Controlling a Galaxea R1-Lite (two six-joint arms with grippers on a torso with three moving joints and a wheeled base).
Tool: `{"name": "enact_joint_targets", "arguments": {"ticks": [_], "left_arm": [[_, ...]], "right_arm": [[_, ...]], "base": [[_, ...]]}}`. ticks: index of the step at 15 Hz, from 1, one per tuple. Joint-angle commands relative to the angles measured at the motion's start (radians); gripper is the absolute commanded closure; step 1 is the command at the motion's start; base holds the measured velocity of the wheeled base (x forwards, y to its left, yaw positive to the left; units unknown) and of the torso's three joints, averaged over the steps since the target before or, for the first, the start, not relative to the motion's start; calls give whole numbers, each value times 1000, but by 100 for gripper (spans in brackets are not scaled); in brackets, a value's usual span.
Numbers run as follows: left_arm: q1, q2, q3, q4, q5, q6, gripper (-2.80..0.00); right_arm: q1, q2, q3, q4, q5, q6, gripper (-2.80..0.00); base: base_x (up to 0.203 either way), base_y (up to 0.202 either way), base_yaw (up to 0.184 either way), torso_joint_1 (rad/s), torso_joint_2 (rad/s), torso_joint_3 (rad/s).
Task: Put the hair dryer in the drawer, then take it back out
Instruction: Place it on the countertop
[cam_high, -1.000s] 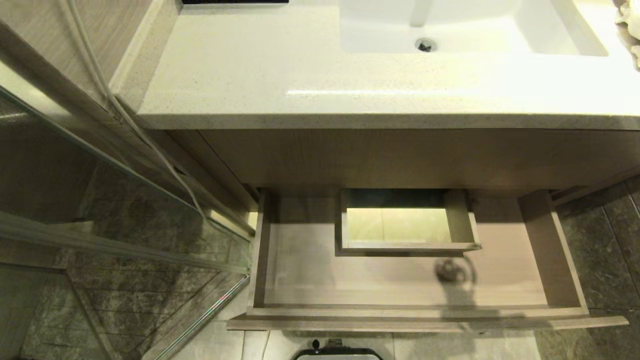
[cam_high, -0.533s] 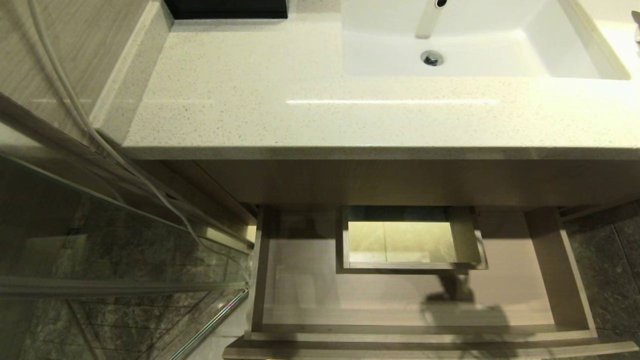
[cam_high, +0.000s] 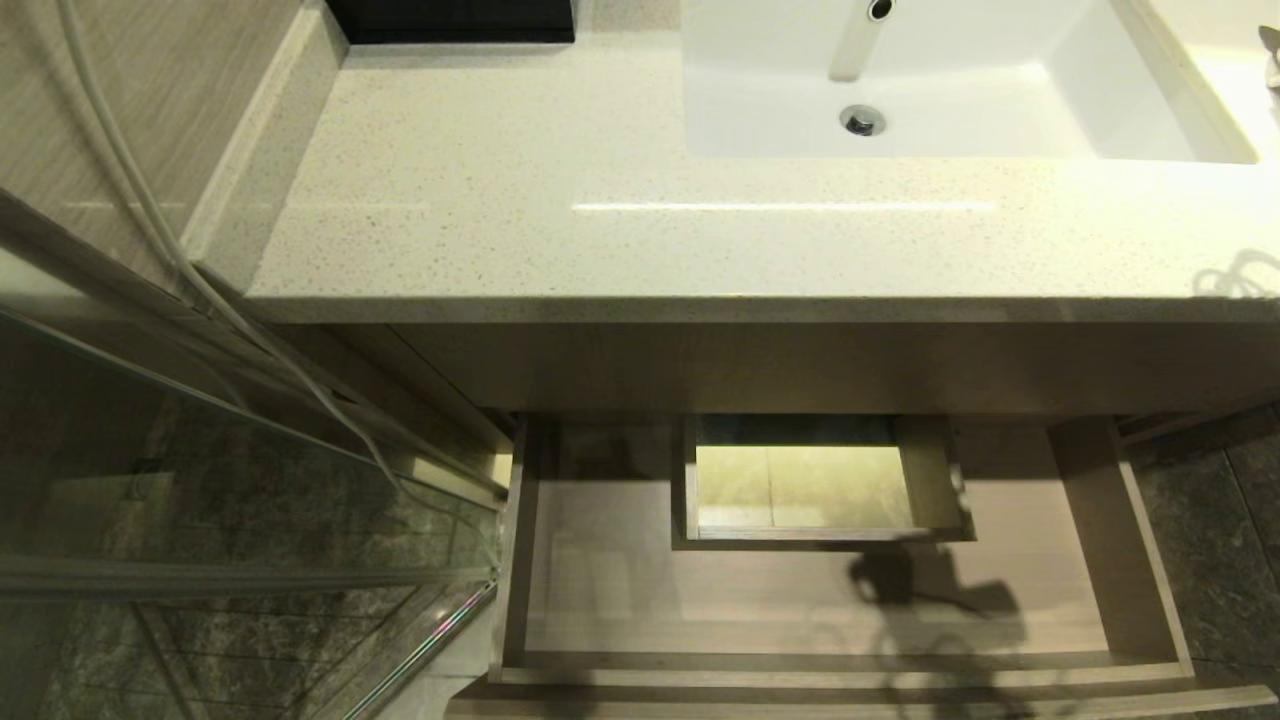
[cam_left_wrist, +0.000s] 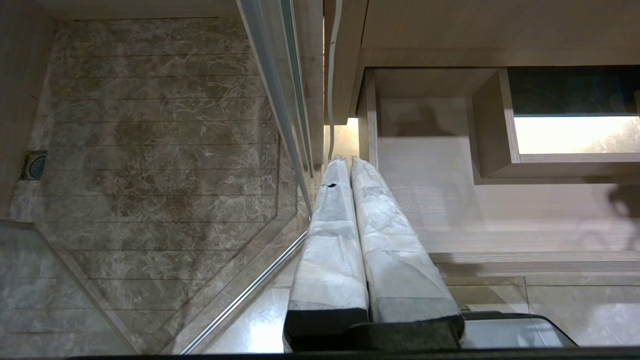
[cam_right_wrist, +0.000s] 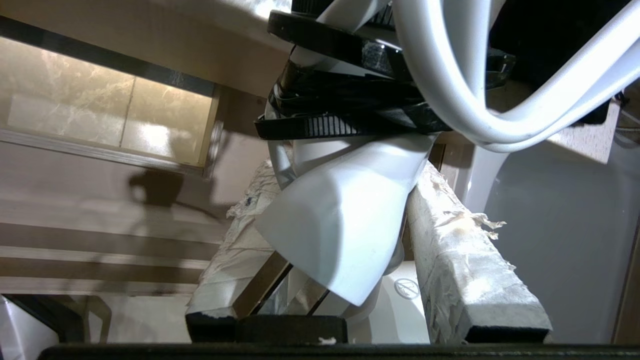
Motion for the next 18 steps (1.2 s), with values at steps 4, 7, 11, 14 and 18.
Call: {"name": "enact_joint_targets", "arguments": {"ticks": [4, 7, 11, 14, 18], "left_arm": [[0, 0, 2, 0, 1, 0, 0], [0, 0, 1, 0, 0, 0, 0], [0, 0, 2, 0, -1, 0, 0], [0, 0, 1, 0, 0, 0, 0], [0, 0, 0, 0, -1, 0, 0]], "right_arm": [[132, 266, -265, 40, 13, -97, 0], [156, 331, -342, 66, 122, -145, 0], [176, 411, -417, 105, 211, -215, 0], [190, 468, -468, 120, 276, -234, 0], [208, 529, -538, 164, 324, -274, 0]], "base": [[0, 0, 0, 0, 0, 0], [0, 0, 0, 0, 0, 0], [0, 0, 0, 0, 0, 0], [0, 0, 0, 0, 0, 0], [0, 0, 0, 0, 0, 0]]}}
